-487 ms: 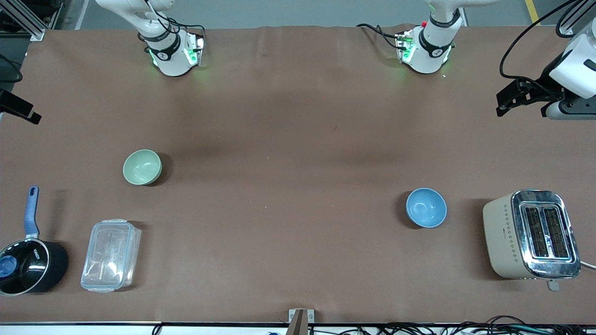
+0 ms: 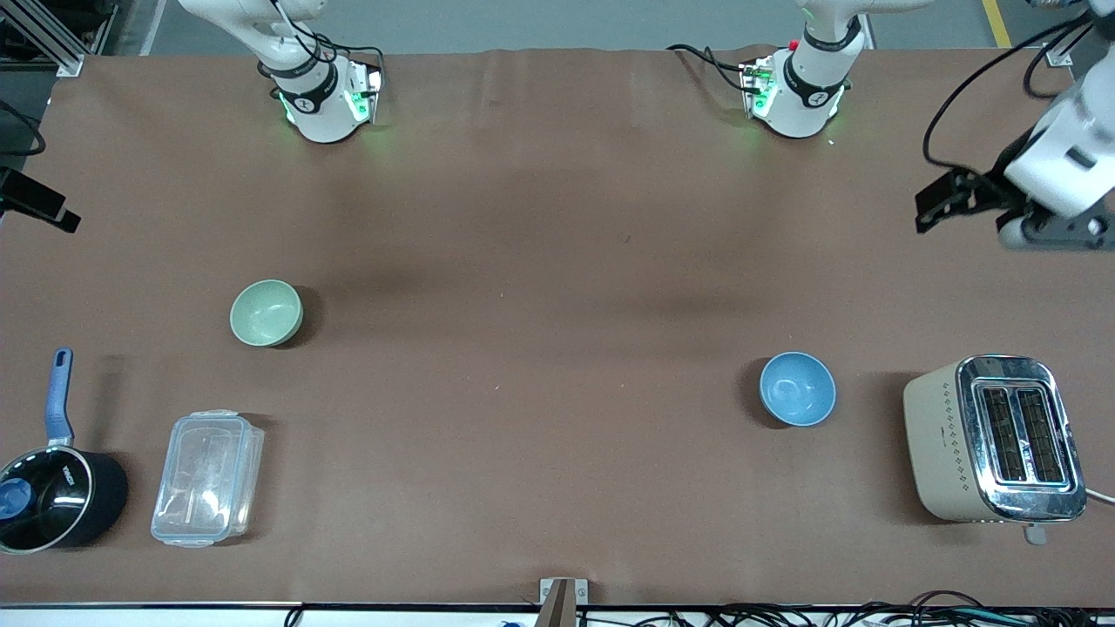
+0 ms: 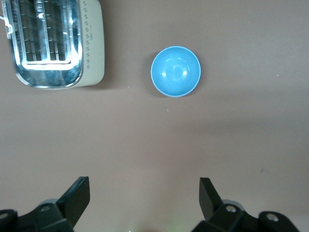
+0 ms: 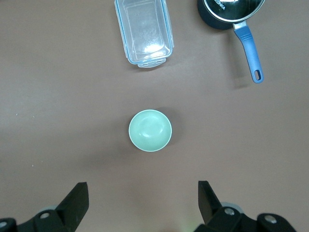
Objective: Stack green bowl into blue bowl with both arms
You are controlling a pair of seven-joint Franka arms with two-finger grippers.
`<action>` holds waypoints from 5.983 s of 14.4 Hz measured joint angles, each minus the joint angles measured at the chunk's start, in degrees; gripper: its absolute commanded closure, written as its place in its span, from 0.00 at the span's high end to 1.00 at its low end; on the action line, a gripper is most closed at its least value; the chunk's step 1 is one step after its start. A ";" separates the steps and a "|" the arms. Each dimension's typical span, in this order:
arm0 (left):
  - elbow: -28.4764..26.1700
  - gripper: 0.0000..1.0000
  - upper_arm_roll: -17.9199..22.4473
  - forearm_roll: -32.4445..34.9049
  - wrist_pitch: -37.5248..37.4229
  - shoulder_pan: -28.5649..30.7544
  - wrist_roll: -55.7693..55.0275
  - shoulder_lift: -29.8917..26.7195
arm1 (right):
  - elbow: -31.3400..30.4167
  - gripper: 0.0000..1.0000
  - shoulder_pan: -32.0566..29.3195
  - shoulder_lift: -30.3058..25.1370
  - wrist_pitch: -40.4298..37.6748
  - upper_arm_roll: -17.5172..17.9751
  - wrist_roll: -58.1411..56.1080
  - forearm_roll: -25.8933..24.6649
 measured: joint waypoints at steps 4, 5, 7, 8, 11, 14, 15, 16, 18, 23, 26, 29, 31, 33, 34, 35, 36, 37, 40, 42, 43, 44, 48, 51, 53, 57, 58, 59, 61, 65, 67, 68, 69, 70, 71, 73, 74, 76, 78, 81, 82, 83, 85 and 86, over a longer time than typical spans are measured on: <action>-2.03 1.00 0.06 0.67 13.20 0.09 0.00 14.11 | -2.60 1.00 0.00 -0.05 -0.33 0.00 0.00 0.00; -2.42 1.00 0.07 0.73 16.88 0.09 0.00 17.90 | -5.33 1.00 -0.01 -0.01 1.86 -0.01 0.00 0.00; -3.36 1.00 0.08 0.78 24.23 0.13 0.00 24.34 | -13.83 1.00 -0.03 -0.02 10.85 -0.07 0.00 0.00; -3.88 1.00 0.09 0.78 27.42 0.16 0.00 26.89 | -18.93 1.00 -0.04 0.01 16.77 -0.10 0.00 0.00; -4.61 0.80 0.10 2.13 33.28 0.22 0.01 31.99 | -34.33 1.00 -0.12 0.07 36.32 -0.18 -0.01 -0.02; -4.61 0.56 0.12 4.24 34.54 0.54 0.01 33.83 | -45.87 1.00 -1.28 1.92 53.90 -0.37 -2.03 -0.21; -4.61 0.46 0.13 4.34 34.54 0.77 0.01 34.06 | -47.60 1.00 -2.15 3.72 57.65 -0.46 -3.22 -0.21; -4.61 0.38 0.15 4.35 34.54 0.97 0.01 34.27 | -48.51 1.00 -3.09 6.02 61.03 -0.51 -4.19 -0.21; -4.61 0.14 0.18 4.35 34.54 1.06 0.01 34.71 | -49.64 1.00 -4.12 10.89 67.53 -0.57 -5.18 -0.21; -3.12 0.00 -0.37 4.29 34.66 0.53 0.01 34.93 | -49.97 0.43 -4.09 16.94 71.49 -0.17 -5.23 -0.16; 0.94 0.00 -4.29 4.29 32.96 0.25 -1.03 34.66 | -49.97 0.00 -4.09 16.95 71.84 -0.14 -4.70 0.08; 3.91 0.00 -11.47 4.29 30.28 -0.34 -8.27 34.45 | -49.96 0.00 -3.76 16.88 71.15 0.12 -3.20 0.19; 3.98 0.00 -15.10 4.29 29.89 -2.49 -15.56 34.51 | -49.91 0.00 -3.68 16.72 70.89 0.23 -3.02 0.27; 3.74 0.00 -16.04 4.29 29.77 -7.73 -23.98 35.13 | -49.72 0.00 -3.62 15.81 69.84 0.41 -3.02 0.43; 3.75 0.00 -15.98 4.30 30.09 -11.03 -28.09 35.98 | -49.27 0.00 -3.61 15.29 68.27 0.42 -3.02 0.45; 3.85 0.00 -15.89 4.30 31.08 -14.06 -31.87 37.17 | -48.14 0.00 -3.62 14.70 65.27 0.41 -3.02 0.45; 4.02 0.00 -15.79 4.30 32.36 -16.50 -35.07 38.46 | -46.17 0.00 -3.62 14.05 60.81 0.40 -3.02 0.45; 4.18 0.01 -15.73 4.30 33.71 -18.36 -37.61 39.69 | -43.25 0.00 -3.61 13.31 55.15 0.41 -3.02 0.45; 4.62 0.23 -15.67 4.30 36.87 -21.33 -42.06 42.46 | -32.38 0.00 -3.22 11.44 40.35 0.50 -3.05 0.59; 4.74 0.47 -15.64 4.31 37.16 -21.58 -42.78 43.09 | -26.86 0.00 -1.31 10.79 35.51 0.57 -2.85 2.81; 4.79 0.74 -15.56 4.31 37.16 -21.50 -42.81 43.24 | -25.31 0.00 0.35 10.56 34.59 0.62 -2.09 4.52; 4.88 1.00 -15.47 4.31 37.16 -21.42 -42.81 43.32 | -24.33 0.00 2.42 10.40 34.39 0.69 -0.51 5.52; 7.61 1.00 -15.32 4.61 37.07 -20.46 -42.81 42.61 | -22.10 0.00 13.06 10.37 34.74 0.98 11.69 6.03; 9.90 1.00 -13.69 9.74 31.28 -17.38 -42.55 37.22 | -21.82 0.00 21.41 10.46 37.95 1.04 22.83 6.14; 10.36 1.00 -13.41 12.45 25.39 -13.40 -40.59 31.75 | -21.84 0.00 27.52 11.29 41.41 1.04 30.99 6.17; 10.48 1.00 -13.35 12.85 16.86 -4.12 -30.39 20.63 | -21.31 0.00 38.36 17.22 49.53 1.00 43.99 6.13; 10.46 1.00 -13.42 12.20 15.04 -1.92 -26.76 18.34 | -20.36 0.00 40.07 19.25 50.87 0.96 46.50 6.10; 10.43 1.00 -13.42 10.48 13.64 0.12 -23.28 16.27 | -18.87 0.00 41.51 21.32 51.41 0.92 48.61 6.01; 10.35 1.00 -13.42 7.31 10.33 3.61 -17.40 12.70 | -15.69 0.00 44.02 25.10 51.51 0.85 52.38 4.76; 10.19 1.00 -13.42 6.28 4.25 6.36 -10.34 7.99 | -13.69 0.00 45.89 28.72 51.57 0.78 56.49 0.57; 10.01 1.00 -13.35 6.28 1.04 6.31 -6.23 6.22 | -13.67 0.00 46.41 29.55 51.88 0.77 57.20 0.49; 9.83 1.00 -12.99 6.28 -0.35 6.28 -4.38 5.39 | -13.67 0.00 46.82 29.89 51.99 0.76 57.60 0.44; 9.60 1.00 -12.21 6.28 -1.23 6.09 -2.93 4.54 | -13.67 0.00 47.26 30.17 52.08 0.75 57.95 0.38; 9.26 1.00 -11.01 6.24 -1.83 5.64 -1.88 3.61 | -13.67 0.00 47.70 30.38 52.08 0.75 58.36 0.30; 8.75 1.00 -9.31 5.70 -2.27 4.83 -1.15 2.50 | -13.67 0.00 48.12 30.57 52.08 0.75 58.64 0.20; 7.35 1.00 -4.64 2.51 -3.37 2.81 0.47 -0.03 | -13.67 0.00 48.55 30.94 52.09 0.64 58.88 0.13; 6.21 1.00 -1.69 1.03 -3.84 1.48 1.36 -1.37 | -13.67 0.00 48.56 31.05 52.11 0.47 58.90 0.10; 4.04 1.00 1.85 0.01 -3.96 -0.12 2.41 -3.45 | -13.66 0.01 48.55 31.35 52.11 0.11 58.90 -0.06; 3.23 1.00 2.12 -0.05 -3.95 -0.49 2.42 -4.07 | -13.66 0.02 48.55 31.98 52.12 0.05 58.90 -0.27; 2.73 1.00 1.90 -0.06 -3.93 -1.30 2.18 -4.06 | -13.66 0.02 48.71 32.50 52.41 0.07 59.06 -0.28; 2.64 1.00 1.63 -0.06 -3.91 -1.40 2.08 -4.06 | -13.66 0.04 48.77 32.54 52.50 0.08 59.43 -0.28; 2.61 1.00 1.42 -0.06 -3.89 -1.52 2.01 -4.06 | -13.65 0.13 48.82 32.56 52.58 0.08 59.72 -0.29; 2.60 1.00 1.28 -0.06 -3.85 -1.59 2.00 -4.06 | -13.65 0.74 48.84 32.59 52.63 0.06 59.98 -0.29; 2.58 1.00 1.29 -0.06 -3.85 -1.57 2.00 -4.06 | -13.64 1.00 48.84 32.59 52.64 0.02 60.06 -0.29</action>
